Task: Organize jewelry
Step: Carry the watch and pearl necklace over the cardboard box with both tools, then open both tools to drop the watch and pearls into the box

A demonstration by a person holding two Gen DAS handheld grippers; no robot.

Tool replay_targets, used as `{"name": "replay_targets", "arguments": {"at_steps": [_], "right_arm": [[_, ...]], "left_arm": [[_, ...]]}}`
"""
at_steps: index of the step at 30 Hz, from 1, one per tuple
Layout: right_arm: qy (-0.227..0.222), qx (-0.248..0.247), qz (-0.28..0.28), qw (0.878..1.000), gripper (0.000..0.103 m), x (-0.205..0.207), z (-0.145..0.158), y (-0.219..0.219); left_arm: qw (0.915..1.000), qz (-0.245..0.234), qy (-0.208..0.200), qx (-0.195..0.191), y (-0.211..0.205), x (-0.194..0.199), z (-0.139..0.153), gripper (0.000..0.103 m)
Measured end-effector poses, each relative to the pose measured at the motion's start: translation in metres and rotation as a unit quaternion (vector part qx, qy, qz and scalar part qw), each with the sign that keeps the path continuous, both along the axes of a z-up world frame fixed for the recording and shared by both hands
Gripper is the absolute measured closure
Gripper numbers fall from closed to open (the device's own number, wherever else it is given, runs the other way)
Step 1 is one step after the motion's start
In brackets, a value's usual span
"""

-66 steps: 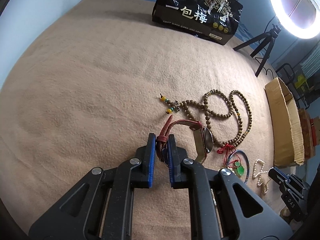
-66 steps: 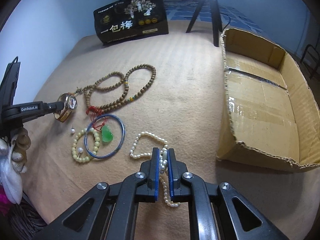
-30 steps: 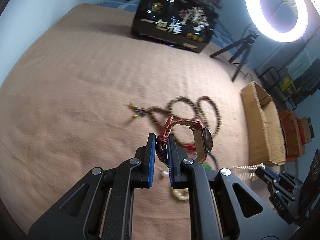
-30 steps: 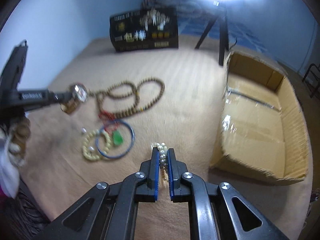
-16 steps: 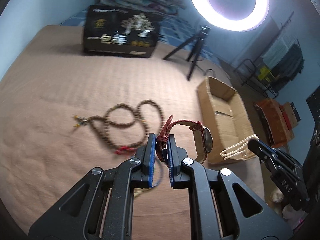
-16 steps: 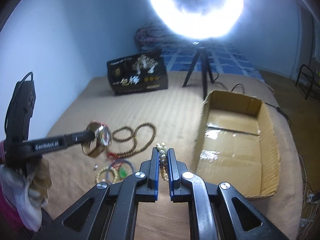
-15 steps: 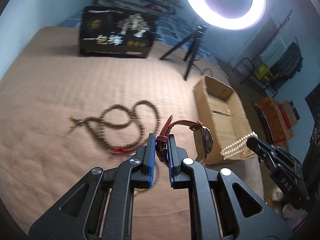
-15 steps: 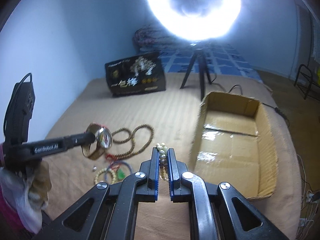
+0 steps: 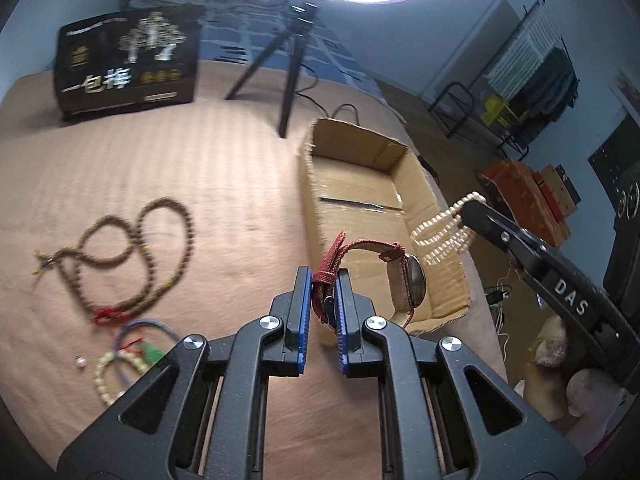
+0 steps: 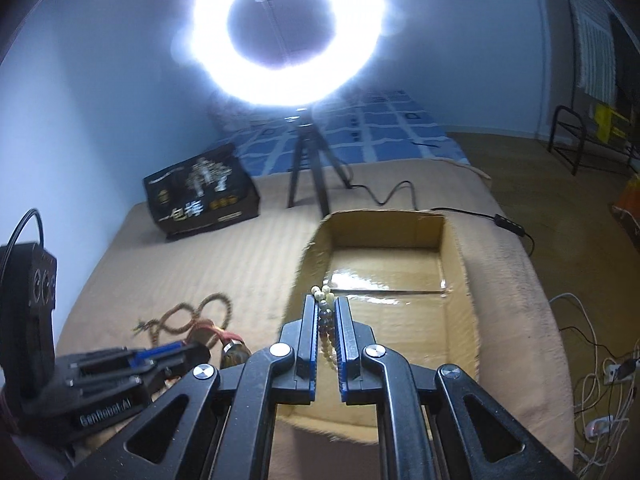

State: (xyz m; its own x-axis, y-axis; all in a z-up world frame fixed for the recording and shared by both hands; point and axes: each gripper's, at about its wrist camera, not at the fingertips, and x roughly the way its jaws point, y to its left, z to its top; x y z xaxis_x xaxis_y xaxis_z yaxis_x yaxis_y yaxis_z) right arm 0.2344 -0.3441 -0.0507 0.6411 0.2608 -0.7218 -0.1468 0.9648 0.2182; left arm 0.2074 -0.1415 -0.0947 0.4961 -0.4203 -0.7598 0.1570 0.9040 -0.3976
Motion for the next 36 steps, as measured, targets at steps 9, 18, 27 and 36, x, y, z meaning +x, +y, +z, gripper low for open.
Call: {"name": "replay_targets", "arguments": {"at_steps": [9, 18, 27, 36], "right_arm": [[0.033, 0.001, -0.039, 0.999, 0.098, 0.027, -0.027, -0.03], [0.057, -0.001, -0.045, 0.997, 0.092, 0.036, -0.044, -0.039], [0.042, -0.018, -0.054, 0.998, 0.054, 0.031, -0.034, -0.038], [0.033, -0.031, -0.048, 0.998, 0.046, 0.024, -0.024, -0.03]], "left_arm": [[0.9997, -0.016, 0.02, 0.004, -0.037, 0.018, -0.023, 0.094], [0.9991, -0.03, 0.029, 0.011, -0.052, 0.024, -0.037, 0.091], [0.9987, -0.033, 0.026, 0.027, -0.05, 0.02, -0.036, 0.084], [0.9985, -0.028, 0.006, 0.047, -0.036, 0.01, -0.025, 0.084]]}}
